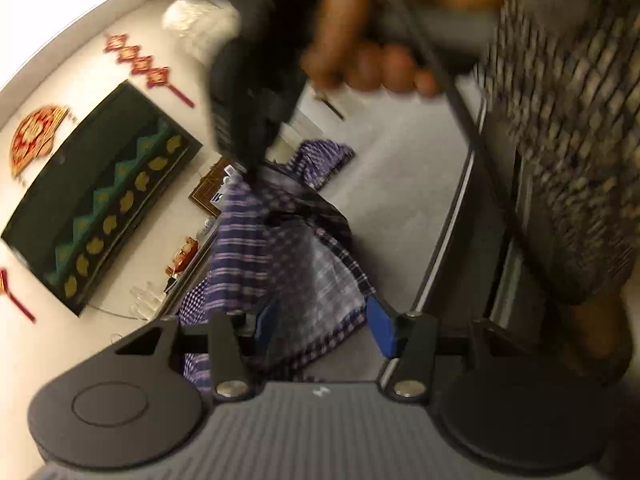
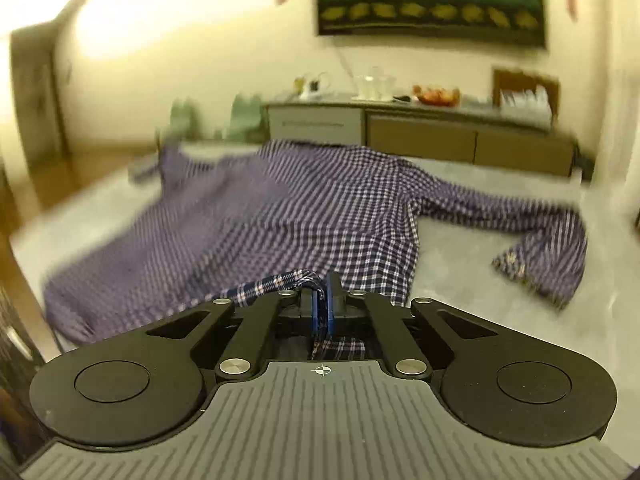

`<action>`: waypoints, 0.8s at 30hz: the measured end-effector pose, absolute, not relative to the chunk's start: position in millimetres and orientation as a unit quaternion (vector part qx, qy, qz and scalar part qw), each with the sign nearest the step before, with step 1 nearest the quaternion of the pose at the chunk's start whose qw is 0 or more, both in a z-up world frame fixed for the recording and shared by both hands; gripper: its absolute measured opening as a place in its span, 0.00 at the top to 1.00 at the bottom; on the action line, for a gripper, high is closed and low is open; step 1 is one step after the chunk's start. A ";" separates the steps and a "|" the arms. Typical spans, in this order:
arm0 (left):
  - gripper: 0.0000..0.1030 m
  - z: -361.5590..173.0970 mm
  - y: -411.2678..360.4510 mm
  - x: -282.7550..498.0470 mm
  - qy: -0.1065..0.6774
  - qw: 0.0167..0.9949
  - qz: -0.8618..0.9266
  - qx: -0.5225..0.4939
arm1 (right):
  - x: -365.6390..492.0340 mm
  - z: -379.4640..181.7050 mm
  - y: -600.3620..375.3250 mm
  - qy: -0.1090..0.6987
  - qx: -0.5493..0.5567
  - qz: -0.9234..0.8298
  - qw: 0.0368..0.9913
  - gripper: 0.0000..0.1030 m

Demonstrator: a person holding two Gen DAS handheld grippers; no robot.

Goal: Fold clothes

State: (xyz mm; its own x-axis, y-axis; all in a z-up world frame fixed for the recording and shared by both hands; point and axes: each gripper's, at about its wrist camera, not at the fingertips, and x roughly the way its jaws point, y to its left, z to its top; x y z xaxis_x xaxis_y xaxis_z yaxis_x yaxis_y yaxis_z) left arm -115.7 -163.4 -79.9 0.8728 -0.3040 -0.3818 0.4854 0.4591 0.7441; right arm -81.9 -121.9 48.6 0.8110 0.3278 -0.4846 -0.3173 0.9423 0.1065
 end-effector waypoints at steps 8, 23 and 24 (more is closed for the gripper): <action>0.93 -97.5 -160.3 -57.8 0.144 0.837 -0.246 0.467 | -76.7 34.0 -160.2 0.253 0.129 0.177 0.942 0.98; 0.99 -65.4 -50.3 -124.5 0.256 0.801 -0.264 0.473 | -105.4 25.1 -147.5 0.267 -0.023 0.111 0.957 0.90; 0.98 -71.7 -52.8 -126.5 0.258 0.795 -0.276 0.474 | -111.4 23.9 -138.8 0.261 -0.043 0.121 0.957 0.81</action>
State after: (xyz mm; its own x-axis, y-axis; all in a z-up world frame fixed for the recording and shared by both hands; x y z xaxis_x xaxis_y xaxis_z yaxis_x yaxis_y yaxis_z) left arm -126.5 -52.8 -71.7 0.7154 -0.1938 -0.6714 0.6828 0.3981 0.6127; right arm -111.4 -138.8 23.9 0.8345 0.2087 -0.5099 -0.2536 0.9671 -0.0192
